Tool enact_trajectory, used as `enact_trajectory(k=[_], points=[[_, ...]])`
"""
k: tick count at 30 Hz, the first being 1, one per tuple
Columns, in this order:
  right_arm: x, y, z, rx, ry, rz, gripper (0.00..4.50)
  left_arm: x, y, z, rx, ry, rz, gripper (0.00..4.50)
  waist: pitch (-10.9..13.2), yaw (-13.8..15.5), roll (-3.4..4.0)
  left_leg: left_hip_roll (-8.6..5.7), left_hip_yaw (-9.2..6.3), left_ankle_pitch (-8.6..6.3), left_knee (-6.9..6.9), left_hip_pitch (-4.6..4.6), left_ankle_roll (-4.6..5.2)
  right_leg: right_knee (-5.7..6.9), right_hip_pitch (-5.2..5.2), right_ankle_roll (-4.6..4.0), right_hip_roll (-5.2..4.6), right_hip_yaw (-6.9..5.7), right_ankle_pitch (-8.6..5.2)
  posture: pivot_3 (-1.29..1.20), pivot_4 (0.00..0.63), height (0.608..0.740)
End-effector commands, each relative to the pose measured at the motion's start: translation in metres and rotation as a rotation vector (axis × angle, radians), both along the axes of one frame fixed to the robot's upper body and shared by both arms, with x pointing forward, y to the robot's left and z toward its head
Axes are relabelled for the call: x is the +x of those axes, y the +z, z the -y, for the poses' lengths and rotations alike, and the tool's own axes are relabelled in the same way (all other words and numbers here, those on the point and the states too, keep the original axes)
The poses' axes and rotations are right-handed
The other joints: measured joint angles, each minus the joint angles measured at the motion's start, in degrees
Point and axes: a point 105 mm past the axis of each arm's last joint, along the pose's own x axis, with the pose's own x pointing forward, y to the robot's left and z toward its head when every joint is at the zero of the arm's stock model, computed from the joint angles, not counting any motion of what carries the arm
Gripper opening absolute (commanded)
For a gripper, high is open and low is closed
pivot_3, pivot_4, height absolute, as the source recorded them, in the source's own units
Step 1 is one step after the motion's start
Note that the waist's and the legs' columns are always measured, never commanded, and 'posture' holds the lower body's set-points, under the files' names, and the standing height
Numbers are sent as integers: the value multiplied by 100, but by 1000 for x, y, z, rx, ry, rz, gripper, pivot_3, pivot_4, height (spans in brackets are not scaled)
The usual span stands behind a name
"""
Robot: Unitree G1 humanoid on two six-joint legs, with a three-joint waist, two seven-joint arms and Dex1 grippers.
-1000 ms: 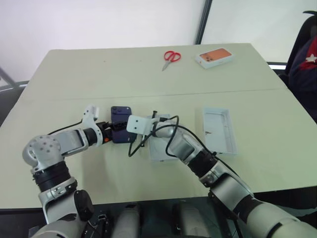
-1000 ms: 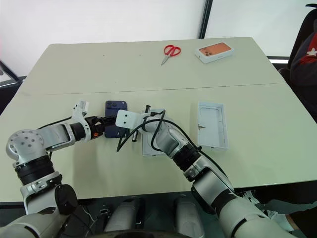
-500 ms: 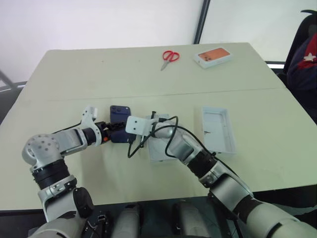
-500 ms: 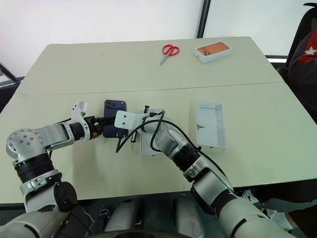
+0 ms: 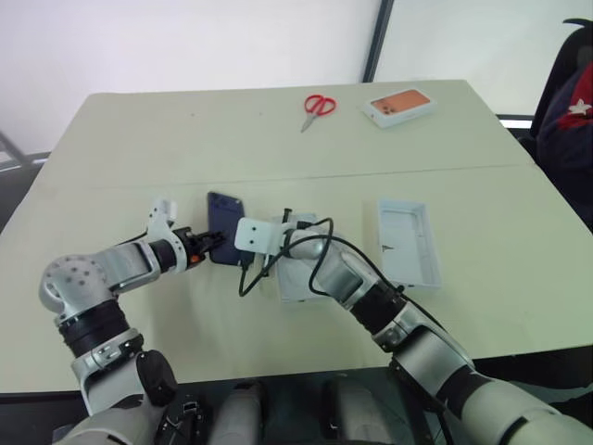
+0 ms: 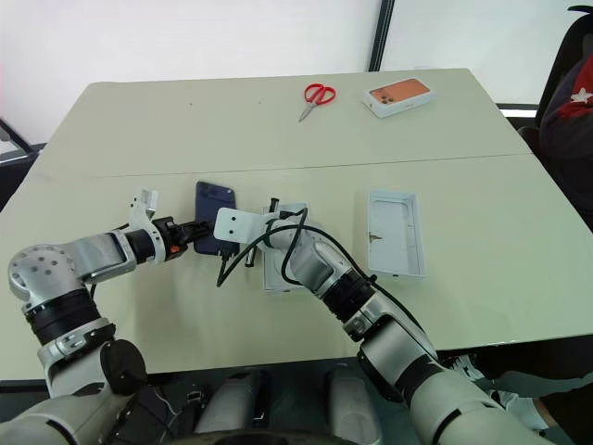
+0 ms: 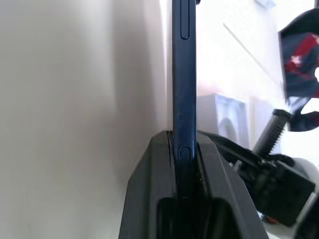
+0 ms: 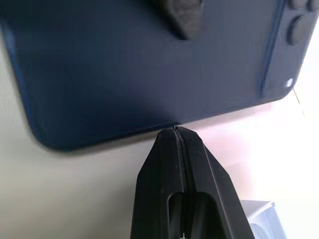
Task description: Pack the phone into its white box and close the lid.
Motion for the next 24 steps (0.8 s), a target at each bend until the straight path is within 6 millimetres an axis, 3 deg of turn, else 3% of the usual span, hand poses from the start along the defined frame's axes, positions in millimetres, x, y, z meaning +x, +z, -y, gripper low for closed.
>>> enact_trajectory(k=[1, 4, 7, 12, 15, 16, 20, 24], points=[[-4, 11, -7, 21, 31, 19, 0, 0, 7, -2, -15, 11, 22, 68, 0, 5, 0, 0, -1, 0, 0, 0, 0, 0, 1, 0, 0, 0, 0, 0, 150, 740], [-4, 19, -5, 37, 27, 34, 0, 2, 12, -1, -38, 14, 38, 68, 0, 9, 0, 0, -1, 0, 1, -1, 0, -1, 0, 0, -1, -1, 0, 0, 150, 740], [-5, 40, 5, 88, 11, 60, 0, 3, 26, 3, -101, 16, 94, 68, 2, 19, -3, 1, -2, 0, 2, -8, 0, 0, -6, 0, -2, -1, 0, 0, 150, 740], [-22, 81, 36, 235, 24, 8, 0, 0, 49, 26, -260, 0, 199, 68, 5, 141, -8, -2, -4, -1, 8, -16, 2, -5, -7, 1, -9, -4, 1, 0, 150, 740], [-33, 92, 60, 280, 25, -37, 0, -6, 55, 43, -331, 6, 217, 68, 5, 188, -9, -2, -5, -3, 10, -16, 3, -8, -2, 1, -10, -6, 1, 0, 150, 740], [-34, 94, 64, 282, 23, -41, 0, -8, 56, 47, -345, 12, 212, 68, 5, 187, -10, -2, -5, -3, 10, -16, 4, -9, 0, 2, -14, -5, 1, 0, 150, 740], [-41, 84, 112, 270, -20, -93, 0, -27, 50, 93, -330, -81, 120, 68, 5, 211, -11, 0, -6, -5, 10, -13, 6, -11, 4, 1, -20, 2, 1, 0, 150, 740], [-44, 70, 140, 234, -70, -122, 0, -41, 37, 118, -285, -146, 13, 68, 5, 190, -10, -5, -2, -10, 14, -10, 17, -9, 6, -1, -16, 10, 2, 0, 150, 740]])
